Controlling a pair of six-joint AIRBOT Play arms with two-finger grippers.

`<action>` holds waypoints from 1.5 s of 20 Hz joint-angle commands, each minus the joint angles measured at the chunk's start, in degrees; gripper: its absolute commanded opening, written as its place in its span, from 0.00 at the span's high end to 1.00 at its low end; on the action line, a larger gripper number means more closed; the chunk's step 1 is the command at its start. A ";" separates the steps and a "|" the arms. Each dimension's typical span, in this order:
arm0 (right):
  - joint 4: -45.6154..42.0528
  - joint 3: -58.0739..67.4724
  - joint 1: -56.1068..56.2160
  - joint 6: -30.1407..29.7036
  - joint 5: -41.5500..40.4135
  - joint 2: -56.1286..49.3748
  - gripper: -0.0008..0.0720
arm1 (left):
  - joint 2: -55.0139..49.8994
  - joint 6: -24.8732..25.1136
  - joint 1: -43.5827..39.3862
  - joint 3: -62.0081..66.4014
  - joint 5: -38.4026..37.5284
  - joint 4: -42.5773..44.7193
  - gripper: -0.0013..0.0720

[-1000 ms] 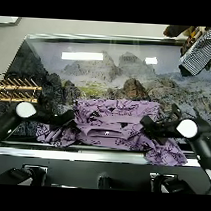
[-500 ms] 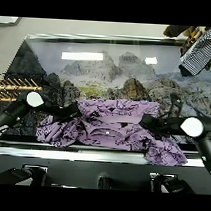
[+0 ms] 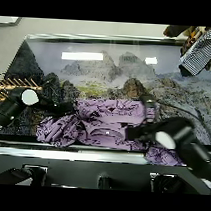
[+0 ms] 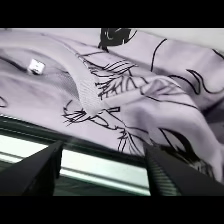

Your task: Fold the clothes and pants, and hang the long-sleeved shirts on hangers.

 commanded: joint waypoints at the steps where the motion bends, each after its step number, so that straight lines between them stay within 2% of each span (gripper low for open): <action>1: -10.71 -0.76 10.27 7.67 -3.54 -8.31 0.16 | 0.13 0.00 0.04 0.15 -0.50 1.22 0.23; 3: -12.17 -1.40 11.13 11.41 -5.95 -12.37 0.16 | 0.13 0.00 0.07 0.15 -1.09 1.22 0.23; 10: -13.25 -3.34 11.13 13.05 -9.27 -16.87 0.16 | 0.13 -0.02 0.42 0.15 -2.84 1.88 0.23; 12: -14.05 -5.97 11.10 15.41 -10.38 -16.87 0.17 | 0.13 -0.02 0.42 0.15 -2.84 1.88 0.23; 13: -14.49 -7.26 11.10 17.11 -11.37 -16.87 0.17 | 0.13 -0.04 0.42 0.15 -2.84 1.88 0.23; 15: -16.63 -9.11 11.10 21.00 -13.09 -16.87 0.25 | 0.13 -0.02 0.42 0.15 -2.84 1.88 0.23; 18: -20.76 -10.21 11.10 29.42 -18.95 -16.94 0.27 | 0.13 0.00 0.42 0.15 -2.84 1.88 0.23; 19: -21.70 -10.21 11.10 31.98 -20.17 -17.11 0.34 | 0.13 0.00 0.42 0.15 -2.84 1.88 0.23; 20: -22.01 -10.21 10.97 33.83 -20.76 -17.20 0.45 | 0.13 0.02 0.42 0.15 -2.86 1.88 0.23; 21: -22.53 -10.21 10.95 35.50 -20.48 -17.22 0.46 | 0.13 0.04 0.39 0.15 -2.86 1.88 0.23; 22: -22.93 -10.14 10.95 36.35 -19.85 -17.14 0.76 | 0.15 0.11 0.39 0.15 -2.86 1.88 0.23; 23: -22.75 -9.88 10.95 36.22 -18.62 -16.85 0.91 | 0.28 1.16 0.33 0.15 -2.84 1.86 0.23; 24: -22.23 -9.16 10.95 35.74 -16.70 -16.20 0.92 | 0.61 2.45 0.13 0.15 -2.84 1.86 0.23; 27: -21.40 -5.77 10.95 34.97 -9.09 -12.63 0.92 | 2.40 2.29 -3.72 0.13 -2.84 2.16 0.23; 30: -17.62 -4.09 10.95 34.58 -5.88 -9.66 0.92 | 2.69 -4.61 -14.80 0.09 -2.56 9.44 0.23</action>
